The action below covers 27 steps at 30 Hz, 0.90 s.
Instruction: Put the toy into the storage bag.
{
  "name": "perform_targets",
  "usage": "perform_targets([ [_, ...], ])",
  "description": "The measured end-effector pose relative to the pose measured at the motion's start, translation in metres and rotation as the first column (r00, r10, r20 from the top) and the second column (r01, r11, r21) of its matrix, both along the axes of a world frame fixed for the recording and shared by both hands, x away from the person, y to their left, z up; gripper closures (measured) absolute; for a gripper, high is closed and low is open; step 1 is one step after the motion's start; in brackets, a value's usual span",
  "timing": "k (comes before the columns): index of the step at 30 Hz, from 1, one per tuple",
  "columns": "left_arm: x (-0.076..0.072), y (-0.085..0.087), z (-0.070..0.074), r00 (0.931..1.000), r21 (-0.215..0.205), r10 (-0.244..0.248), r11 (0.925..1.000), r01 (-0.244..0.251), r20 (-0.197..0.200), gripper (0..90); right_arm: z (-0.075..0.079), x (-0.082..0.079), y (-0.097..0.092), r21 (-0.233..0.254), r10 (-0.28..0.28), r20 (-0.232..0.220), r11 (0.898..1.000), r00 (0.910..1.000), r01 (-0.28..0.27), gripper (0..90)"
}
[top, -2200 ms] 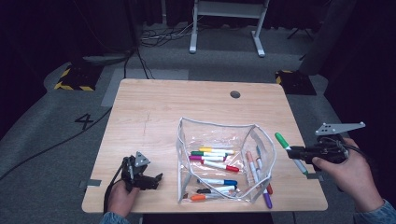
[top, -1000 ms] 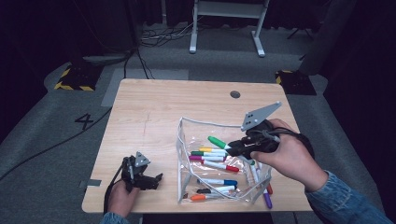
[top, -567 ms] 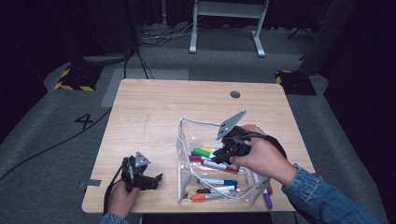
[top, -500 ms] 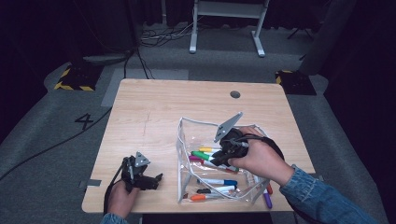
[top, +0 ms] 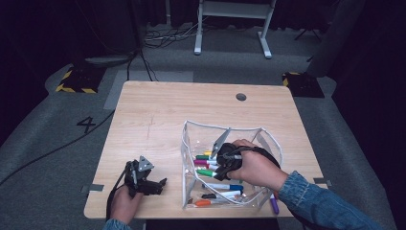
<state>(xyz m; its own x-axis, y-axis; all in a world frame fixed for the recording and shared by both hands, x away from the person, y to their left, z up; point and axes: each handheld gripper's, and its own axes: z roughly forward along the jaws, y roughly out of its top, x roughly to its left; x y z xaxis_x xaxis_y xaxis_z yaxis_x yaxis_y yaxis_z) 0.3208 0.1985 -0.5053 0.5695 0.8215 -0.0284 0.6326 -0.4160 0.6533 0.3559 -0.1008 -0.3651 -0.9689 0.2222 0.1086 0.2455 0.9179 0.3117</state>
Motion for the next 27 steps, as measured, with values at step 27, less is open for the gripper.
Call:
perform_targets([
  [27, 0.0, 0.0, 0.0, 1.0, 0.0, 0.0, 1.0, 0.0, 0.0, 0.0, 0.004, -0.001, 0.004, 0.016, 0.072, 0.097, 0.997, 0.9927, -0.074, 55.3],
])
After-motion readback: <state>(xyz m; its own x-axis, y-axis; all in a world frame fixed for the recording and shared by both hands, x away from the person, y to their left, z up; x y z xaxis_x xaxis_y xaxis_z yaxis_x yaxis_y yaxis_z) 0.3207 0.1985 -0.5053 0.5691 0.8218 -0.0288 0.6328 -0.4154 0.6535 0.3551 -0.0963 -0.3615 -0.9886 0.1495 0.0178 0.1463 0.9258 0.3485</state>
